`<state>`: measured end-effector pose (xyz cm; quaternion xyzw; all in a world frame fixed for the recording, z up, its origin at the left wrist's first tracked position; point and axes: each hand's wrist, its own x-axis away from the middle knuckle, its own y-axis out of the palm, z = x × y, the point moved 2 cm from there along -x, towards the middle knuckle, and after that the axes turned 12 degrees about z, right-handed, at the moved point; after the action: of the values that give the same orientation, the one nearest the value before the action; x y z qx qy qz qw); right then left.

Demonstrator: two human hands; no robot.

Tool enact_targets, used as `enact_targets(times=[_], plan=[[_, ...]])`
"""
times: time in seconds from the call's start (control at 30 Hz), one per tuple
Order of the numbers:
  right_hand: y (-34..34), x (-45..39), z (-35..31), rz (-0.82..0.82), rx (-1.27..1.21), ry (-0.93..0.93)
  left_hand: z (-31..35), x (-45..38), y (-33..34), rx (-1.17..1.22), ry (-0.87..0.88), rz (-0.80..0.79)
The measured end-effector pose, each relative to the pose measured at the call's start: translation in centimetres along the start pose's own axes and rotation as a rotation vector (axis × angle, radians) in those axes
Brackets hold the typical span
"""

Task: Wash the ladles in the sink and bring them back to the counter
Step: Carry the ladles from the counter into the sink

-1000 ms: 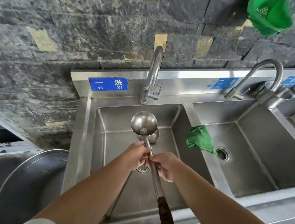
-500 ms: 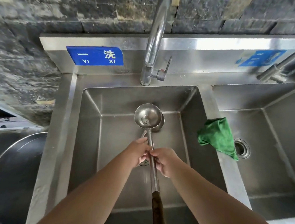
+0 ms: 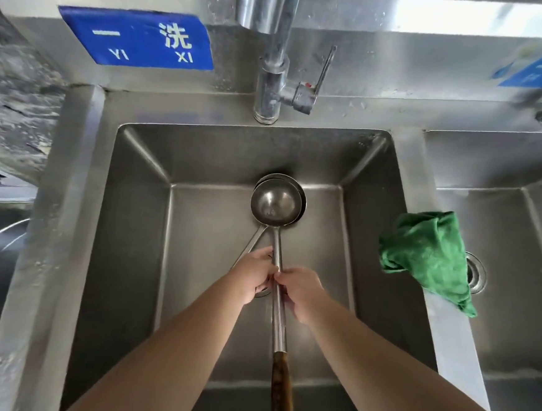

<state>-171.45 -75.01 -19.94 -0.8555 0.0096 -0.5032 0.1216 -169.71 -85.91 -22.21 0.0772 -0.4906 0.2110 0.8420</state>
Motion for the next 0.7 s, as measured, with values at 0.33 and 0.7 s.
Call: enact_targets(times=[0.33,0.7], plan=[[0.8,-2.1,-0.3,-0.062,0.101,-0.099,-0.7,-1.8,0.0,0.125,-0.03,0.057],[-0.6,2.8,-3.6,0.037,0.85,-0.501,3.1,2.0,-4.3,-0.347,0.172,0.244]])
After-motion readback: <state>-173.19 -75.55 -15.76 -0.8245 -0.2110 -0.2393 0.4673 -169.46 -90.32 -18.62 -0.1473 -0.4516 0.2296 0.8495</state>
